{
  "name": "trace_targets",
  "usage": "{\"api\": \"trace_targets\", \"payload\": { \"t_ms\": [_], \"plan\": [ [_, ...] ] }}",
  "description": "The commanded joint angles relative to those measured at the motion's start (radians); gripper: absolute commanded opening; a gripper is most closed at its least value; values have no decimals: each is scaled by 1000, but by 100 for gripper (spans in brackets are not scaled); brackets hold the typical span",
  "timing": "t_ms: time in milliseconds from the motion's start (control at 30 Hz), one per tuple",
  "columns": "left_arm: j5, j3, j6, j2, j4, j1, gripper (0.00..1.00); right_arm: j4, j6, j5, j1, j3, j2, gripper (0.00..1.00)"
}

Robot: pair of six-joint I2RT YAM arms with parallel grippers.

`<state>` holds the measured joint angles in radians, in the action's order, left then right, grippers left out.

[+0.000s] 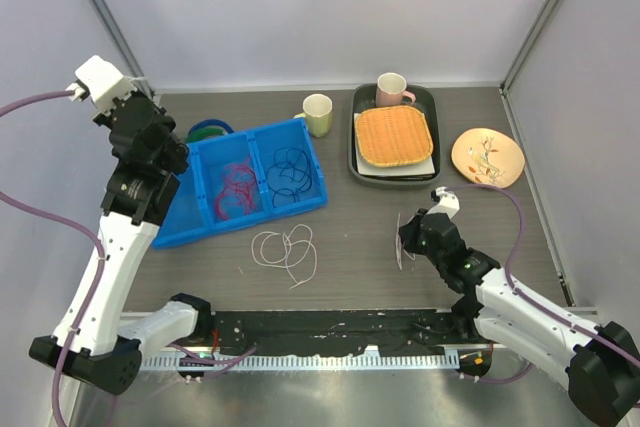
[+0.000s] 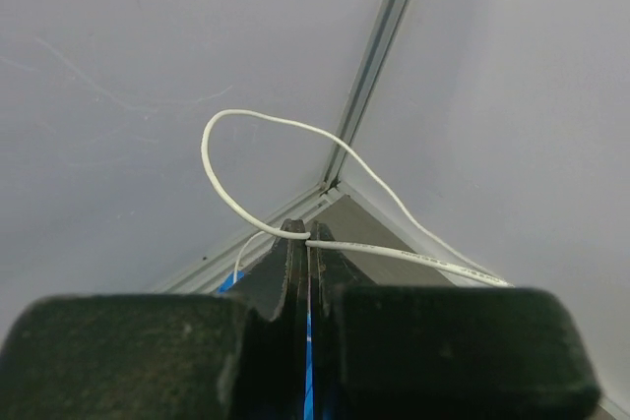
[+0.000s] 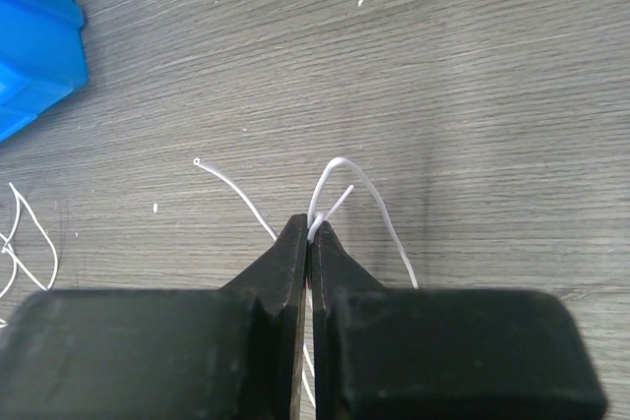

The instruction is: Untangle the cables

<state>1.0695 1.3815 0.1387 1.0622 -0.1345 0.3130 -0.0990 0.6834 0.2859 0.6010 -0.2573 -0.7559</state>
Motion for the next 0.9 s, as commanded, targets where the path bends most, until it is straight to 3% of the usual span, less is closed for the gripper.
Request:
{"api": "trace_targets", "payload": {
  "t_ms": [0, 300, 567, 867],
  "plan": [
    [43, -102, 137, -48, -2, -20, 0, 28, -12, 4, 2, 4, 13, 5],
    [46, -257, 278, -59, -40, -84, 0, 48, -12, -4, 2, 12, -10, 4],
    [-3, -257, 371, -67, -112, -150, 0, 56, -16, 1, 2, 15, -10, 4],
    [-223, -386, 440, -39, -128, -153, 0, 59, -16, -5, 2, 16, -13, 4]
  ]
}}
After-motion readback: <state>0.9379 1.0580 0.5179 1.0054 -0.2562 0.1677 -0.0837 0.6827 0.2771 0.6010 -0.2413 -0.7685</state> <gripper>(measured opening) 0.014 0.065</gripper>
